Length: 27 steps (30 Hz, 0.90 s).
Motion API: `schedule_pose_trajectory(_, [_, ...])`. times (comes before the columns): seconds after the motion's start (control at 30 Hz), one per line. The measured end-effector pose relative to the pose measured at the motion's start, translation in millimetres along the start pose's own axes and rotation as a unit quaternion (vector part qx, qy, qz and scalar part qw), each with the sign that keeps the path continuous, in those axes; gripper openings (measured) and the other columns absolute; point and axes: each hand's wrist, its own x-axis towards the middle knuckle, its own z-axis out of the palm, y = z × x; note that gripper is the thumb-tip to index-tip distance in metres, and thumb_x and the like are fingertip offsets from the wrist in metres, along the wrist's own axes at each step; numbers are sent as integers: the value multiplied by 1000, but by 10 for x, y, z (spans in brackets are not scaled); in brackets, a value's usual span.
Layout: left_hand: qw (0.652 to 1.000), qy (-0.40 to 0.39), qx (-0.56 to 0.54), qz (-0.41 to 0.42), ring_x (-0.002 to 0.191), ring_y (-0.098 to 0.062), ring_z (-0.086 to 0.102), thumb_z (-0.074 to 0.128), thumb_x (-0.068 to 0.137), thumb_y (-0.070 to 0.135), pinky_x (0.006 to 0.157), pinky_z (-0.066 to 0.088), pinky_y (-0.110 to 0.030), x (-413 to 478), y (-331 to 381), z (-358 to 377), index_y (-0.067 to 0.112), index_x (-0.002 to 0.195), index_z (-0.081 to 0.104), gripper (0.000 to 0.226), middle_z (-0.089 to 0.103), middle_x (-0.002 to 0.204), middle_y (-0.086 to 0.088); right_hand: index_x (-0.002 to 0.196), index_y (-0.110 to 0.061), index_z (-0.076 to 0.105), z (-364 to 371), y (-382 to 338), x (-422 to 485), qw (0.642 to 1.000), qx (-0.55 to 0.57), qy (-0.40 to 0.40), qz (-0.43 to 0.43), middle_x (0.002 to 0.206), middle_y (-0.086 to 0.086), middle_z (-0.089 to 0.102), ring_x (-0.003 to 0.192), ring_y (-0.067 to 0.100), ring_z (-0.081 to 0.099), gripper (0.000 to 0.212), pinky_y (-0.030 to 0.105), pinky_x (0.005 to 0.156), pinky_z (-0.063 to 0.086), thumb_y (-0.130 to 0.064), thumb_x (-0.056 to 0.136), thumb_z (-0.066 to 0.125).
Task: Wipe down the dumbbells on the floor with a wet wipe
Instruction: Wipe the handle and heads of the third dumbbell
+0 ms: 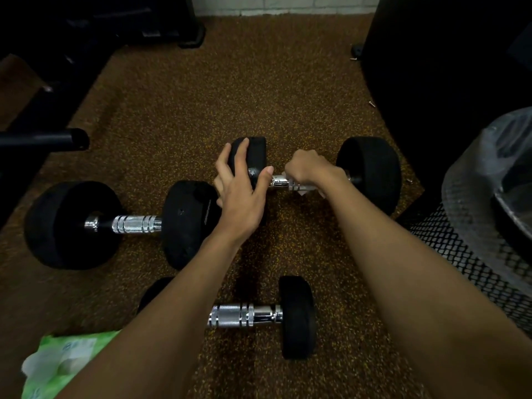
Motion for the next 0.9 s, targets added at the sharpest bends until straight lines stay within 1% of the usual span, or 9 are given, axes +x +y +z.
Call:
schedule_pose_trajectory(0.1, [1000, 2, -3, -2, 137, -26, 12, 45, 94, 48, 107, 19, -42, 15, -6, 2, 37, 148, 17, 62, -1, 155, 8, 105, -4, 62, 196, 55, -48, 995, -37, 94, -23, 105, 16, 64, 96, 34, 61, 30, 37, 81, 46, -25, 96, 43])
schedule_pose_trajectory(0.23, [1000, 7, -5, 5, 137, -25, 13, 45, 94, 48, 108, 20, -43, -4, -22, 17, 38, 147, 17, 61, 0, 154, 8, 102, -2, 59, 649, 304, -166, 935, -47, 306, -172, 96, 18, 66, 92, 36, 61, 30, 44, 90, 41, -20, 97, 36])
schedule_pose_trajectory(0.43, [1000, 12, -9, 10, 137, -23, 12, 45, 94, 49, 108, 20, -44, -24, -43, 18, 38, 147, 18, 61, 0, 155, 9, 126, 0, 56, 839, 630, -307, 901, -83, 343, -253, 128, 19, 58, 123, 33, 52, 38, 46, 108, 34, -7, 89, 50])
schedule_pose_trajectory(0.53, [1000, 6, -10, 4, 138, -24, 10, 45, 94, 49, 108, 19, -45, -8, -30, 11, 38, 147, 17, 61, -1, 155, 8, 124, -7, 60, 906, 784, -402, 878, -144, 379, -254, 128, 11, 61, 118, 28, 56, 41, 42, 99, 33, -18, 90, 41])
schedule_pose_trajectory(0.63, [1000, 4, -6, 2, 137, -24, 11, 44, 95, 48, 108, 19, -44, 7, -17, 4, 38, 147, 17, 60, -1, 155, 8, 122, -11, 62, 993, 854, -465, 882, -121, 398, -220, 123, 8, 64, 97, 28, 59, 38, 40, 84, 38, -24, 91, 44])
schedule_pose_trajectory(0.73, [1000, 6, -3, 5, 138, -24, 11, 44, 95, 48, 108, 19, -43, 1, -14, 2, 37, 147, 17, 60, -1, 155, 7, 123, -11, 62, 1063, 789, -599, 909, 84, 369, -173, 106, 10, 64, 84, 15, 55, 34, 21, 78, 48, -25, 96, 47])
schedule_pose_trajectory(0.8, [1000, 6, -1, 7, 138, -24, 11, 44, 95, 48, 108, 18, -43, -9, -14, 0, 37, 147, 18, 60, -1, 155, 7, 122, -9, 63, 1102, 723, -661, 894, 264, 353, -79, 104, 6, 65, 84, 7, 58, 31, 2, 74, 43, -22, 96, 53])
schedule_pose_trajectory(0.87, [1000, 4, -4, 7, 138, -23, 11, 44, 95, 49, 108, 18, -42, -16, -13, -1, 37, 147, 17, 60, -1, 155, 7, 116, -6, 65, 1095, 654, -638, 803, 508, 304, 69, 108, 7, 68, 84, 10, 65, 26, 7, 69, 51, -17, 94, 58])
schedule_pose_trajectory(0.9, [1000, 4, -5, 7, 137, -23, 11, 43, 95, 49, 107, 18, -42, -17, -11, -2, 37, 147, 17, 60, -1, 155, 8, 116, -3, 64, 1037, 608, -584, 705, 646, 252, 148, 110, 9, 67, 84, 13, 65, 26, 14, 68, 55, -12, 93, 59])
